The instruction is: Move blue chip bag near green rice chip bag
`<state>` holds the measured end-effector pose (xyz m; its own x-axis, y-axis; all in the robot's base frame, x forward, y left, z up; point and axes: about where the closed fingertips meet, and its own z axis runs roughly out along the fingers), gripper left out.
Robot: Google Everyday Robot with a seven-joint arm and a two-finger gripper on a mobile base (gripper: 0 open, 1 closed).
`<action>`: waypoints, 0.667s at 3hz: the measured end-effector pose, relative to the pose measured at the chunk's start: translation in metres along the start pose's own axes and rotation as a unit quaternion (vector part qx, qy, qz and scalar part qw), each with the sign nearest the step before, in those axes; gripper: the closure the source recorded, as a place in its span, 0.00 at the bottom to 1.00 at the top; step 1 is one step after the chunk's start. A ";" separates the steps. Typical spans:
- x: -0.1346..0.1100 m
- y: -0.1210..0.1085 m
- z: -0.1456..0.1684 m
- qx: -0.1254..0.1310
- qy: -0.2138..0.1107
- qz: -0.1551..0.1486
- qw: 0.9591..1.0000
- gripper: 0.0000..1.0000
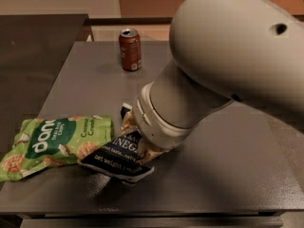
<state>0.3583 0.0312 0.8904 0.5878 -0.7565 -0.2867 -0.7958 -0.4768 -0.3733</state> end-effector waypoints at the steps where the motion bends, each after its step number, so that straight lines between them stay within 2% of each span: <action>1: -0.003 -0.002 -0.003 0.003 0.002 -0.003 1.000 0.13; 2: -0.007 -0.004 -0.006 0.007 0.003 -0.007 1.000 0.00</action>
Offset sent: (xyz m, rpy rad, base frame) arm -0.0008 0.0019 0.0033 0.0002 -0.0082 0.0027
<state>0.3563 0.0357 0.8986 0.5982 -0.7526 -0.2752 -0.7851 -0.4818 -0.3892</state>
